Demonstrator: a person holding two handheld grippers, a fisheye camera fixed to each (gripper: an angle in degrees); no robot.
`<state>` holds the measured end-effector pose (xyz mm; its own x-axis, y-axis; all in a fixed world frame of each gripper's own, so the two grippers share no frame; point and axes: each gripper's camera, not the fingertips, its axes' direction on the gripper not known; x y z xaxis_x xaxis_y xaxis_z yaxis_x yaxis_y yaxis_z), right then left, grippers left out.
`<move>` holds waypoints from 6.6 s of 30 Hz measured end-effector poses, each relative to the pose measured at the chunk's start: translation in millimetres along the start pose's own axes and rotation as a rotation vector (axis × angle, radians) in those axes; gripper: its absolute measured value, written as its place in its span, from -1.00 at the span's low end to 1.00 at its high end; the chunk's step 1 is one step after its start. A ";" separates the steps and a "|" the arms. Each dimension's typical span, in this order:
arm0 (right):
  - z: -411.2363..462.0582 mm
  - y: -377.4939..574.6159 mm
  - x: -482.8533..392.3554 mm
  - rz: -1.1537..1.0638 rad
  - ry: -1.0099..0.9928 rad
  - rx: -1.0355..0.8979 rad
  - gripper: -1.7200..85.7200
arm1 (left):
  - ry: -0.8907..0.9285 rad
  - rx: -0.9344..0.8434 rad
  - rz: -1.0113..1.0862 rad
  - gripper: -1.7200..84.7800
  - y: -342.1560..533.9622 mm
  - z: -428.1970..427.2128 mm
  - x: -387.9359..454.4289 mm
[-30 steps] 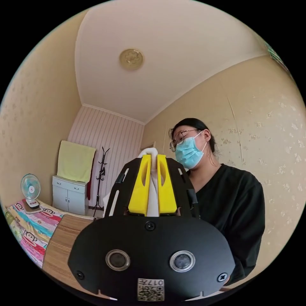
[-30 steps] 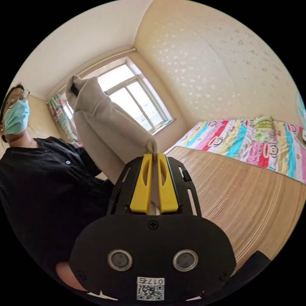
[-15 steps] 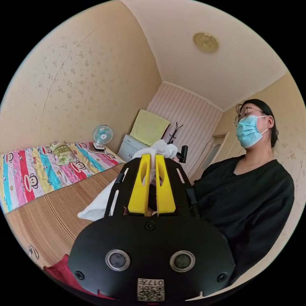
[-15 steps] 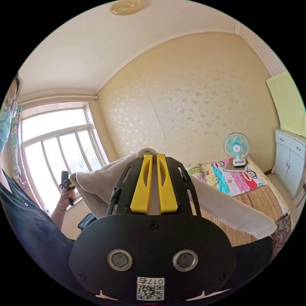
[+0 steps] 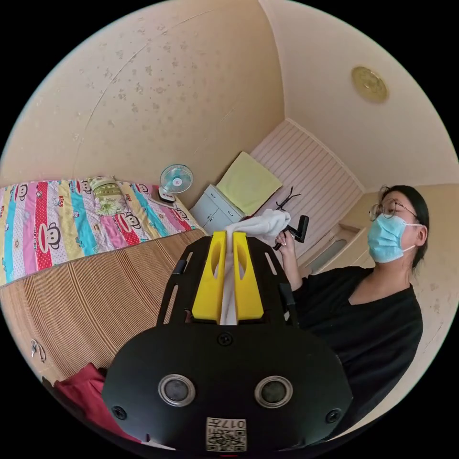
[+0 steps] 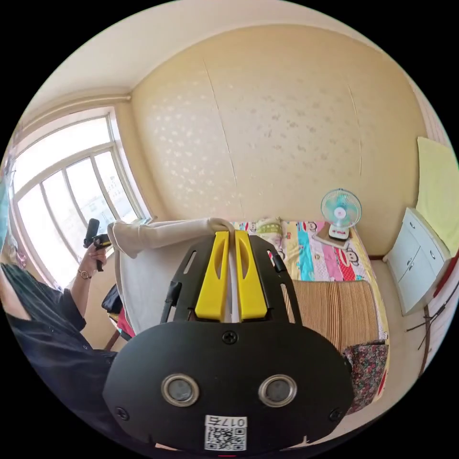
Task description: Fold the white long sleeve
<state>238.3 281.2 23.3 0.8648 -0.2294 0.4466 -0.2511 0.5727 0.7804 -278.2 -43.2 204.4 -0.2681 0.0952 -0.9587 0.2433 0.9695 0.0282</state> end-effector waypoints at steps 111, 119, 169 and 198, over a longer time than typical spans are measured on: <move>447.4 119.6 515.7 0.484 -0.085 -0.253 -0.69 | -0.725 0.058 -0.439 -0.66 179.0 57.9 -385.9; 374.0 88.7 453.1 0.432 -0.078 0.024 -0.92 | -0.593 0.165 -0.374 -0.88 193.4 38.6 -420.3; 77.5 261.9 526.8 1.364 0.194 -0.231 -0.73 | -0.410 0.120 -0.397 -0.82 256.9 85.2 -332.7; 98.6 59.3 556.3 0.478 0.081 -0.149 -0.90 | -0.410 0.062 -0.366 -0.83 265.9 45.3 -369.1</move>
<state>661.6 109.9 361.2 0.7011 0.1440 0.6984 -0.5673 0.7060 0.4239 -72.4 169.3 552.9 0.0362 -0.3535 -0.9347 0.2598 0.9065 -0.3328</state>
